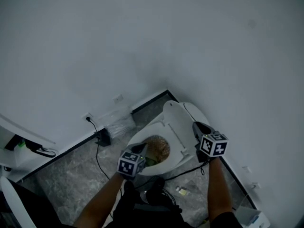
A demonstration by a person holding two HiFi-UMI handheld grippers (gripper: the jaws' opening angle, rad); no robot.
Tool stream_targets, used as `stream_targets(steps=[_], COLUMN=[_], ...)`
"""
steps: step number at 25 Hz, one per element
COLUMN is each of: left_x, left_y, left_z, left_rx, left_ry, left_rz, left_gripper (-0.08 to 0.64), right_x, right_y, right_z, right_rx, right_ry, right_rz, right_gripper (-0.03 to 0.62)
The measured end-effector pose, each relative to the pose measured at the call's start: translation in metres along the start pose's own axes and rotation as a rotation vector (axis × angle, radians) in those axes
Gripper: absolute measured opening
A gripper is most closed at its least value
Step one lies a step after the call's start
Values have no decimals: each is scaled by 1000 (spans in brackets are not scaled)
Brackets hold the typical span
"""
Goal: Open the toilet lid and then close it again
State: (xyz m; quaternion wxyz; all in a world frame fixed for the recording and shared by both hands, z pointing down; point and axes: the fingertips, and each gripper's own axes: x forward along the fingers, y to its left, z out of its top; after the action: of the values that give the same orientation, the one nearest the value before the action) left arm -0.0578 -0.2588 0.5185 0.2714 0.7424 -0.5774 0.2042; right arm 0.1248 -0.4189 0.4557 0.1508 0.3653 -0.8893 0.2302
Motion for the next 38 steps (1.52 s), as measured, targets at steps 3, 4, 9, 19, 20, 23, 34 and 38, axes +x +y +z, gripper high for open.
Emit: stream_targets(steps=[3,4,9,19,20,23,34,38], left_x=[-6,-8,-20,-47,-50,-57,-57,-58], left_y=[7,9,20,40,42,49,62,65], left_z=[-8,-12,-25,-57,-60,-74,-97,-108], left_rx=[-17,-21,-50,-78,-83,-94,-104,-107], left_ry=[0,1,-5,16,19,34,66,85], left_rz=[-3,-4,-4,-8,-6,-6,-39,-45], left_gripper=[9,9,9,9,9,9,9,9], right_x=[0,0,1,15,16,17,26,35], right_y=[27,35,81,172,176,185,206,203], right_z=[-11,-15,-38,-115,-120,-131,-163,-182], right_rx=[11,9,2,-34,-47,-53,127,162], right_ry=[22,32,83,226,232,240,282,305], right_rz=[53,69,149,263,255,238,297,237], right_gripper=[64,64,67,95,95,95,95,18])
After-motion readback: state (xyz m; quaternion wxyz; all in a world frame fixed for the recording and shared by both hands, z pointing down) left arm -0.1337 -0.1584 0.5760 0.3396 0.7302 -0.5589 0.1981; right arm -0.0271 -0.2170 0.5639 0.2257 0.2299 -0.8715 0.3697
